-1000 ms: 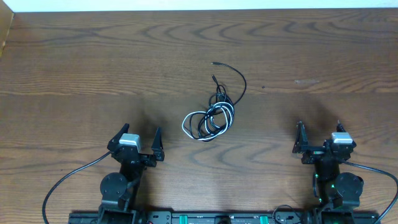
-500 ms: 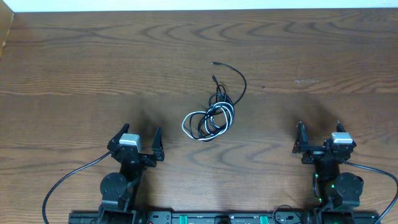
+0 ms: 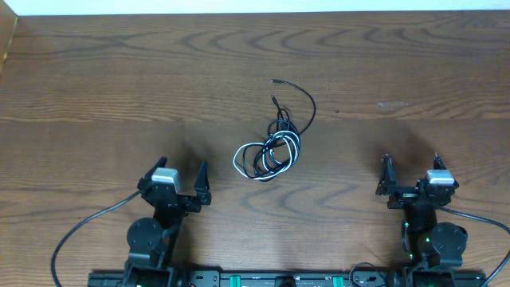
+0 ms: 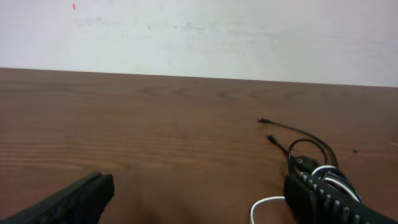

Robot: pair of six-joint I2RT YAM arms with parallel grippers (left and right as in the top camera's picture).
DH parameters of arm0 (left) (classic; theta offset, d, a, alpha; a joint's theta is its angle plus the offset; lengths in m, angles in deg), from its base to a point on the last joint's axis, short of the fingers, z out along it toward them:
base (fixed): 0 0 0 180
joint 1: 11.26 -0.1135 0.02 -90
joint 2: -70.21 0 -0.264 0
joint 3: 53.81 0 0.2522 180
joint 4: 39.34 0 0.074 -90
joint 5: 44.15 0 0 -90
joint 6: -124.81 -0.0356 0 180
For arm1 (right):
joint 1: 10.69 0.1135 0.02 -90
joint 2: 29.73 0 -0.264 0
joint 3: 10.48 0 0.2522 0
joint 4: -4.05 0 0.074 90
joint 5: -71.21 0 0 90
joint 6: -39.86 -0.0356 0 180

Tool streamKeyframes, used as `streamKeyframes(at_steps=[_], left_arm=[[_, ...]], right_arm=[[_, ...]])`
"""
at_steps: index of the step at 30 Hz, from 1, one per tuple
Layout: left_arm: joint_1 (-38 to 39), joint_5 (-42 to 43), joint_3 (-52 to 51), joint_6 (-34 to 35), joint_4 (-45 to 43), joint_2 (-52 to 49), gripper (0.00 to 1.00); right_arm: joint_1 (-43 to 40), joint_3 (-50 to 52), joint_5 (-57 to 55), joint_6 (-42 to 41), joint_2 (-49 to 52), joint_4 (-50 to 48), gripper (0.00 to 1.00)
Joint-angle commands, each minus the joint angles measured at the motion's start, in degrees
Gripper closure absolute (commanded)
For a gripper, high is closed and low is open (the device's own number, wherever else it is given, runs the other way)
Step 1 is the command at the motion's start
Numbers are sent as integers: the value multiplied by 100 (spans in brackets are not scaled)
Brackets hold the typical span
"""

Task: Untangle cables
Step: 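Move the left gripper to the cable bundle and grasp a black cable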

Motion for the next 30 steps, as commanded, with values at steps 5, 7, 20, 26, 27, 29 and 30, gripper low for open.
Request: streamKeyframes(at_steps=[5,7,20,26,27,29,30], left_arm=[[-24,573,1436,-94,39,-1574,8],[-24,728,1871,-96,238,-2076,8],[-7,1141,5071,-400,3058,-4741,8],[90,1139,6367,-415,4660,-5628,8],[140,1141,6474,-415,4824,-5742,8],[262,1143,6531,-413,4933,-5914,8],[304,1137,6524,-415,4933,-5969,8]], right_arm=[[-4,-999,219,101,667,179,1],[-4,-1338,284,98,1029,258,1],[-4,-4057,1255,238,3904,1388,1],[-4,-5766,1832,417,5484,2457,1],[-4,-6030,1919,446,5735,2623,1],[-4,-6463,2046,461,6157,2865,1],[-4,-6655,2090,461,6349,2933,1]])
